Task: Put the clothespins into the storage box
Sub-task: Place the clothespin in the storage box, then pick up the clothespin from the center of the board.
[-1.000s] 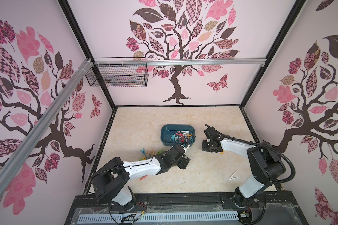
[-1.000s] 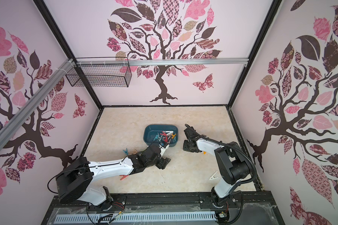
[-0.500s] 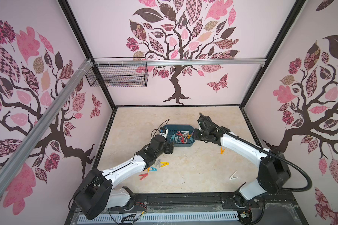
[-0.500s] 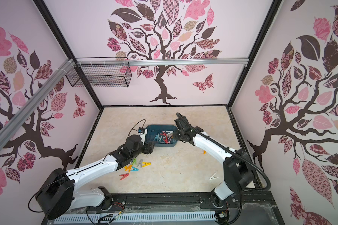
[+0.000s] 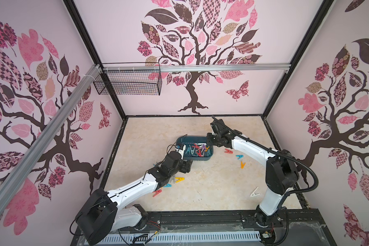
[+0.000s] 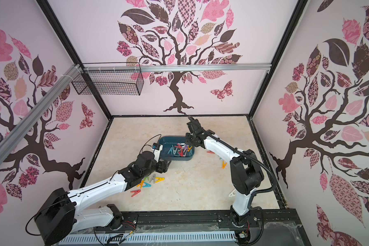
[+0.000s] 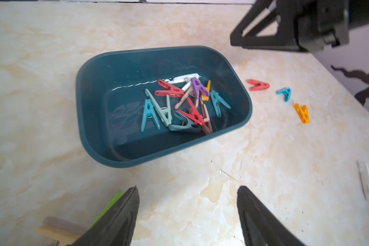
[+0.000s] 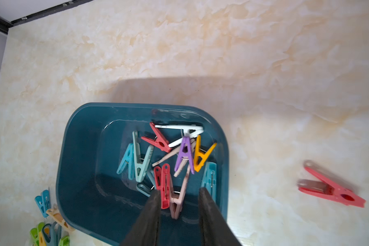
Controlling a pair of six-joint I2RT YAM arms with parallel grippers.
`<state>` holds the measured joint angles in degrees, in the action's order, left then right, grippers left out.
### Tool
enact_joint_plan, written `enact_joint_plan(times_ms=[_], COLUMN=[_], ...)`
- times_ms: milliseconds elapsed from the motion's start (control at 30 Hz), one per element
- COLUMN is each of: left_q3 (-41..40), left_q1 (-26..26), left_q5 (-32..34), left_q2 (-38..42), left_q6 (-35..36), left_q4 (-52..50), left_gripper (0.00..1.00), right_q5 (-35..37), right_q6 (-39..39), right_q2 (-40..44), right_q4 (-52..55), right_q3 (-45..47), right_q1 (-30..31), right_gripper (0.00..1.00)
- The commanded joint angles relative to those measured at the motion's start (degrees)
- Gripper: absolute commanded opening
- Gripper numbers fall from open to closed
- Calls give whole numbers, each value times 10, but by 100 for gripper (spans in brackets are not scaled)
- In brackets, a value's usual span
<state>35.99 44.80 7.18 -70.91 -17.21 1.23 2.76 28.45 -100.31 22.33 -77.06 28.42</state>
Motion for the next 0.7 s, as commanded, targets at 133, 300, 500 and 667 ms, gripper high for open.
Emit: enact_joint_plan(times_ms=[133, 300, 500, 667], left_q3=[57, 84, 106, 108], left_q1=[100, 156, 176, 177], left_q5=[9, -6, -16, -19], left_q2=[-59, -106, -160, -180], left_q6=[113, 140, 114, 109], left_q4=[12, 34, 45, 35], left_gripper=[77, 77, 76, 77], right_q5=[66, 73, 81, 74], right_q6=[-8, -3, -9, -5], right_q2=[148, 202, 174, 137], right_q4=[19, 14, -11, -32], right_q3=[173, 269, 291, 286], right_q1=[-82, -161, -195, -196], right_gripper=[36, 37, 37, 33])
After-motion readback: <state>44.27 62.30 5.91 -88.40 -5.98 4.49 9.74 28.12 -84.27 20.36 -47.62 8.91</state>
